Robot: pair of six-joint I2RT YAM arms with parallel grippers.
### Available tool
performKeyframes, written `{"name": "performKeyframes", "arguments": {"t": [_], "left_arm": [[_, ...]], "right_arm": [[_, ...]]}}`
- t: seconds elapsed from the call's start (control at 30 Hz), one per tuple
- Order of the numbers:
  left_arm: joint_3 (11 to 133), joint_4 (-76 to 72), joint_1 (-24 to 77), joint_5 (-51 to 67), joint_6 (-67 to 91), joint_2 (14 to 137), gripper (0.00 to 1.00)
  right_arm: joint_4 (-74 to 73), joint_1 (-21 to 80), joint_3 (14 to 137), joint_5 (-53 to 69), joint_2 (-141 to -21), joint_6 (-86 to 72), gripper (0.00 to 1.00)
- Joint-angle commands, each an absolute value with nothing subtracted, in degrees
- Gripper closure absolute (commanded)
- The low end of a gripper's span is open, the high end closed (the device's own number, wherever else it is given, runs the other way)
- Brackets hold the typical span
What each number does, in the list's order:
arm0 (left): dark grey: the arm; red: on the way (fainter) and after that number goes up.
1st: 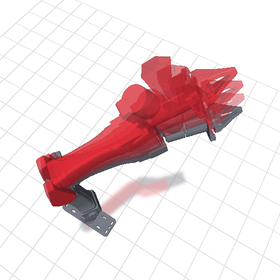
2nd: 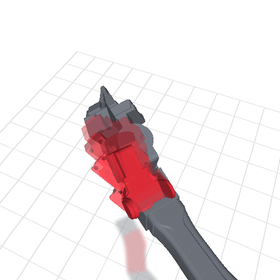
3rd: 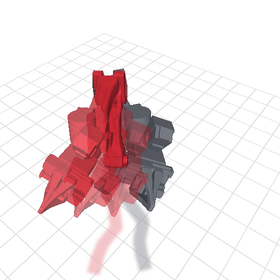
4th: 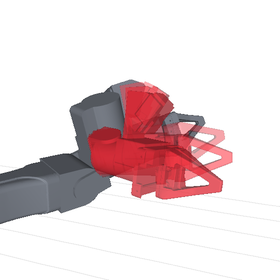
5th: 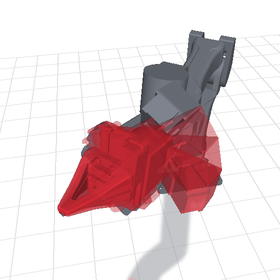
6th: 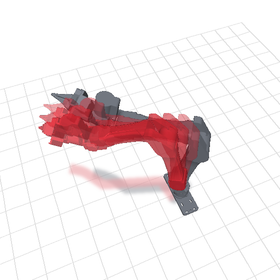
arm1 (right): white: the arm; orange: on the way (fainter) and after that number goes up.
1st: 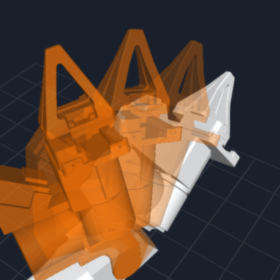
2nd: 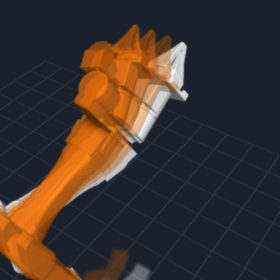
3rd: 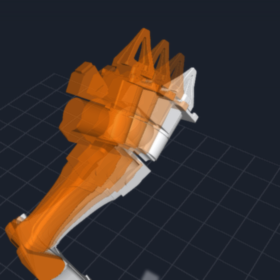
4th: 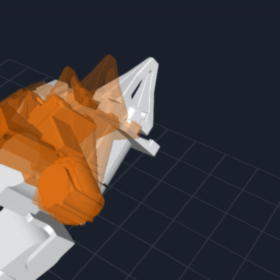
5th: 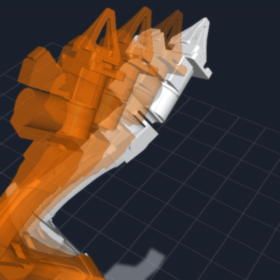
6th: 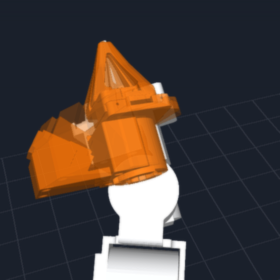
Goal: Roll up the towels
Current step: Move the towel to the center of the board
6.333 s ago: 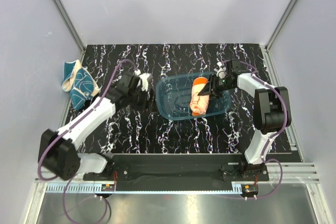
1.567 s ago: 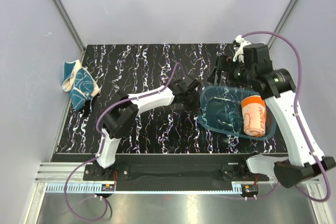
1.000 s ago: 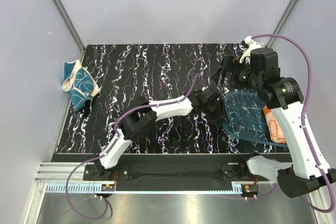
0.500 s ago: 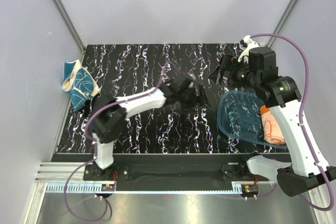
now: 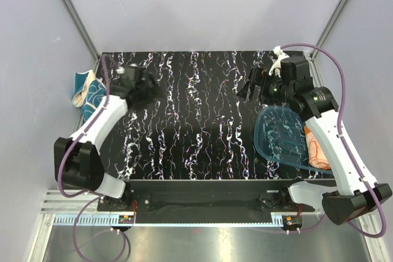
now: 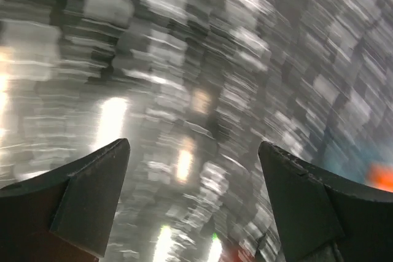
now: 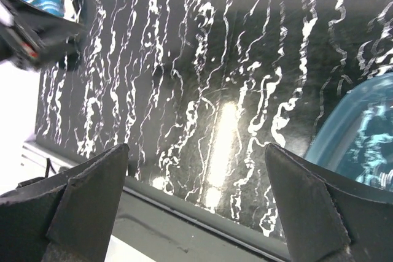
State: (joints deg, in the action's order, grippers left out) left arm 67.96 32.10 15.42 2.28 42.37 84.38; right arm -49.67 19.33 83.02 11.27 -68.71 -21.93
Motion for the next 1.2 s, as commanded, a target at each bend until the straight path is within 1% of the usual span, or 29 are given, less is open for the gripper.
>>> {"name": "performKeyframes", "arguments": {"t": [0.0, 0.03, 0.1, 0.17, 0.2, 0.4, 0.53, 0.87, 0.97, 1.0, 1.03, 1.1, 1.13, 1.17], "left_arm": [[66.45, 40.96, 7.14, -13.00, 36.91, 79.81, 0.06], [65.40, 39.83, 2.68, -13.09, 36.39, 78.67, 0.06], [64.78, 39.20, -3.13, -14.67, 35.77, 78.49, 0.03], [65.21, 39.20, -6.40, -15.64, 35.33, 79.89, 0.03], [65.56, 38.94, -9.64, -15.30, 35.68, 81.11, 0.02], [66.53, 37.27, -18.35, -13.53, 35.60, 87.88, 0.05], [66.80, 34.73, -20.74, -13.98, 33.32, 92.45, 0.05], [69.96, 34.19, -22.67, -16.27, 32.87, 95.89, 0.05], [71.62, 34.01, -23.90, -14.95, 32.96, 98.60, 0.12], [72.41, 34.27, -24.08, -14.77, 32.96, 99.57, 0.23], [73.03, 33.93, -24.00, -14.68, 32.78, 101.15, 0.30], [74.70, 33.49, -24.08, -13.36, 32.61, 103.43, 0.38], [75.06, 32.88, -24.08, -12.58, 32.17, 104.14, 0.49], [75.93, 32.52, -24.00, -10.92, 31.91, 104.67, 0.57]], "right_arm": [[-44.57, 19.25, 80.26, 16.16, -69.17, -22.94, 0.00], [-44.13, 19.25, 79.72, 17.04, -69.69, -23.37, 0.00], [-43.33, 19.34, 78.49, 19.32, -70.13, -23.47, 0.00], [-43.15, 19.25, 77.87, 20.65, -71.01, -23.29, 0.00], [-42.89, 19.16, 77.18, 21.70, -71.36, -22.94, 0.00], [-43.94, 19.34, 75.76, 24.08, -72.68, -20.92, 0.00], [-44.56, 19.34, 74.53, 24.08, -72.51, -19.25, 0.00], [-43.77, 19.34, 71.02, 25.22, -73.21, -18.55, 0.00], [-43.68, 19.25, 71.10, 25.14, -73.65, -18.19, 0.00], [-43.68, 19.25, 71.10, 25.14, -74.00, -18.11, 0.00], [-43.59, 19.25, 71.10, 25.14, -74.09, -18.11, 0.00], [-43.59, 19.25, 71.19, 25.49, -74.70, -18.11, 0.00], [-43.51, 19.25, 71.28, 25.49, -74.79, -18.19, 0.00], [-43.42, 19.34, 71.28, 25.49, -74.88, -18.19, 0.00]]}}
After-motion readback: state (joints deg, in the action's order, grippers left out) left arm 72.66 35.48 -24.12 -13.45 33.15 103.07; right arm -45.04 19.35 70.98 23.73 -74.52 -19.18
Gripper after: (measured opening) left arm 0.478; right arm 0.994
